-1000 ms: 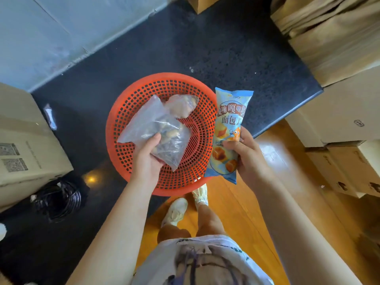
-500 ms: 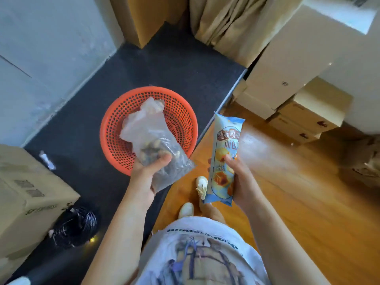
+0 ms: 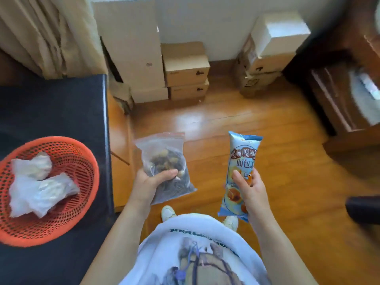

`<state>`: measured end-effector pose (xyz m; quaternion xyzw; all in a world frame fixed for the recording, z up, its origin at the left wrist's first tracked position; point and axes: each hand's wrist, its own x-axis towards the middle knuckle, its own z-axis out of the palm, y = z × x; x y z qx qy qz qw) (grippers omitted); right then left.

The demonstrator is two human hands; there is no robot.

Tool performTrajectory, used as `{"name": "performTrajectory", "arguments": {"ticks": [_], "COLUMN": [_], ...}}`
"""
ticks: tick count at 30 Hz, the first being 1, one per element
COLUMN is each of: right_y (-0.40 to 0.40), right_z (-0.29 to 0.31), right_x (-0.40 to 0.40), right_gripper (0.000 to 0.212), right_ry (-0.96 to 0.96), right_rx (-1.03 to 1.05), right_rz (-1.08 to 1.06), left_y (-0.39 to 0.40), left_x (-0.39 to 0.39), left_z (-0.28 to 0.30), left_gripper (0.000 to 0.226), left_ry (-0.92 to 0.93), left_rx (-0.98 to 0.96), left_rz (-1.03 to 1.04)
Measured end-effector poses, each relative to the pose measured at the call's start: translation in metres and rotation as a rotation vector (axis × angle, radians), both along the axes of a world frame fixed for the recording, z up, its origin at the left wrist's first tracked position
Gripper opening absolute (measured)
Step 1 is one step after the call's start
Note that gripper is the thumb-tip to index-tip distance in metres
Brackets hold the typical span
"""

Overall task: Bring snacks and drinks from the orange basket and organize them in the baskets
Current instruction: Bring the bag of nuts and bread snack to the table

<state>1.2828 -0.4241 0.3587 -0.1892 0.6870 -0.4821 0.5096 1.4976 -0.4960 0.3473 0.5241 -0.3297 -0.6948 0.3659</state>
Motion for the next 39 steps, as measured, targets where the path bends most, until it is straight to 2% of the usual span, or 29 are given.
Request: {"name": "performTrajectory", "arguments": {"ticks": [5, 16, 26, 32, 39], "right_y": [0.068, 0.226, 0.321, 0.343, 0.358], "right_z": [-0.003, -0.005, -0.019, -0.031, -0.024], "right_x": [-0.073, -0.265, -0.365, -0.423, -0.547], "right_gripper": [0.025, 0.023, 0.020, 0.021, 0.024], "right_ry": [0.007, 0.055, 0.077, 0.102, 0.142], "right_rx": [-0.018, -0.083, -0.062, -0.051, -0.073], "right_rz": [-0.234, -0.544, -0.849, -0.986, -1.149], "left_y": [0.018, 0.139, 0.198, 0.216, 0.228], "left_x": [-0.094, -0.357, -0.503, -0.605, -0.757], "left_z": [0.007, 0.010, 0.012, 0.000, 0.005], "left_gripper": [0.040, 0.050, 0.061, 0.039, 0.030], "left_ry": [-0.045, -0.116, -0.198, -0.193, -0.126], "left_rx": [0.003, 0.027, 0.012, -0.009, -0.109], "left_rz": [-0.228, -0.587, -0.898, -1.042, -1.238]}}
